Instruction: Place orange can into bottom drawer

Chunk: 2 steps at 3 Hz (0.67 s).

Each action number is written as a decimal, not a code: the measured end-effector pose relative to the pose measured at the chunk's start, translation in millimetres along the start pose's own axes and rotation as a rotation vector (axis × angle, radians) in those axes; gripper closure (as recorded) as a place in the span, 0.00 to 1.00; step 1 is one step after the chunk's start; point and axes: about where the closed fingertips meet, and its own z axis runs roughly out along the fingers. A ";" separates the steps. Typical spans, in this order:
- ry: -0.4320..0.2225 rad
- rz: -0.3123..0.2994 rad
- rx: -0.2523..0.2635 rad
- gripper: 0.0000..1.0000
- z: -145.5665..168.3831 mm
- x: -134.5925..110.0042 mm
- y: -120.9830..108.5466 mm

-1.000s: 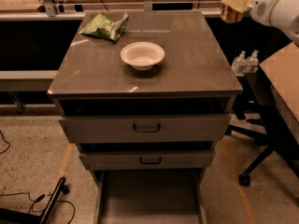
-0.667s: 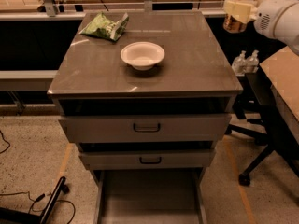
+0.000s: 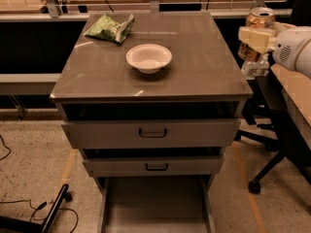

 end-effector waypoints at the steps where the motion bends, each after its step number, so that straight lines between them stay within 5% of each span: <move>1: 0.024 0.036 0.020 1.00 -40.1 26.4 13.6; 2: 0.047 0.103 0.023 1.00 -82.4 64.2 32.1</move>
Offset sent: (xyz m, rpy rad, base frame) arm -0.1638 -0.0313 -0.1024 0.1553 0.1262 -0.0899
